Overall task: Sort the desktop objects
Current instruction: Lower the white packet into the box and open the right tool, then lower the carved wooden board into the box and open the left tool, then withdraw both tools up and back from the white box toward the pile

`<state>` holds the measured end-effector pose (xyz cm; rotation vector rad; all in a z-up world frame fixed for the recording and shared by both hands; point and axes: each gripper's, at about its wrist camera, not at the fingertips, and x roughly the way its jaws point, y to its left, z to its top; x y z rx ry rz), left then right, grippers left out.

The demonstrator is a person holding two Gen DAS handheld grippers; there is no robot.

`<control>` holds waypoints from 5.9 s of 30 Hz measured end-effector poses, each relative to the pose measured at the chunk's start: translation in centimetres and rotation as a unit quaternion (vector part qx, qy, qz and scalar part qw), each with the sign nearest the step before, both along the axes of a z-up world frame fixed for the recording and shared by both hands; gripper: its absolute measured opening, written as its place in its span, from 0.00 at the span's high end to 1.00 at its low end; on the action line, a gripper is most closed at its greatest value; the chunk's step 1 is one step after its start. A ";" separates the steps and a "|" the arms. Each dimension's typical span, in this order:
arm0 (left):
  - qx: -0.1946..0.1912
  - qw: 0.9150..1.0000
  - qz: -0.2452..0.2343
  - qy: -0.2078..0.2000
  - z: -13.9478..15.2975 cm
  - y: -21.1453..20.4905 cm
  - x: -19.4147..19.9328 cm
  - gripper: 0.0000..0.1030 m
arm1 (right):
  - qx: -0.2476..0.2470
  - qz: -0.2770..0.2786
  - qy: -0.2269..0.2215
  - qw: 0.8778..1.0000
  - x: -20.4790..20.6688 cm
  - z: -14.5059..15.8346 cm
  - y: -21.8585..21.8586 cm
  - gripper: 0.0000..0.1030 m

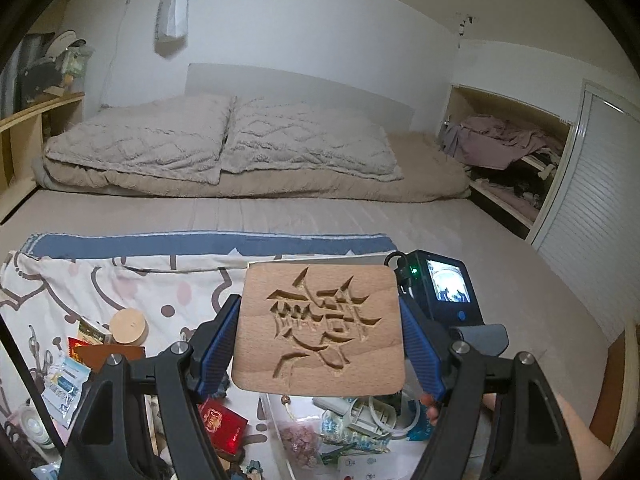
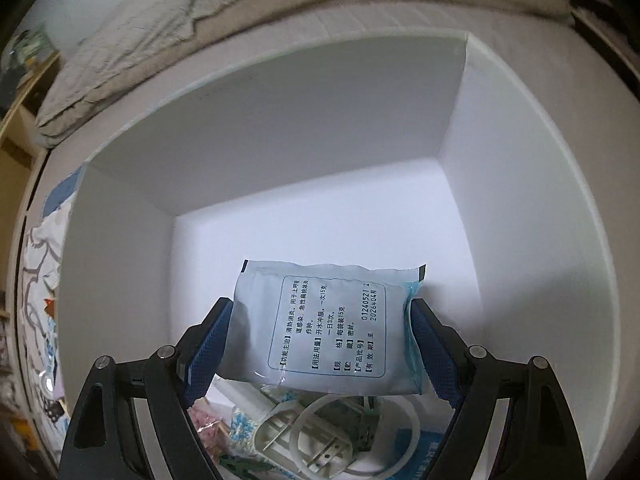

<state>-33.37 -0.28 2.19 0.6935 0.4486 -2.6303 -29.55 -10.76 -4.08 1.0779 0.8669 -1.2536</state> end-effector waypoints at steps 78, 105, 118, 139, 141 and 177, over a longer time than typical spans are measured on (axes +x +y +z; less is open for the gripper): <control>0.068 0.961 -0.096 -0.252 -12.3 7.9 -6.3 0.26 | -0.193 -0.062 -0.039 0.978 -9.6 9.4 11.8 0.00; 0.064 0.964 -0.094 -0.242 -11.8 8.1 -6.0 0.20 | -0.196 -0.049 -0.036 0.979 -9.2 8.9 12.1 0.00; 0.003 0.978 -0.067 -0.195 -8.7 7.8 -4.6 0.10 | -0.224 -0.022 -0.020 0.974 -7.9 10.0 12.9 0.00; -0.021 0.991 -0.028 -0.127 -5.0 5.6 -1.8 0.01 | -0.290 0.000 -0.002 0.957 -6.1 12.5 16.0 0.00; -0.024 0.992 -0.026 -0.122 -4.7 5.6 -1.5 0.01 | -0.296 -0.004 -0.002 0.955 -6.2 12.8 16.6 0.00; -0.070 0.996 0.022 -0.052 2.8 5.3 8.8 0.01 | -0.342 0.041 -0.037 0.938 -1.5 18.7 26.3 0.00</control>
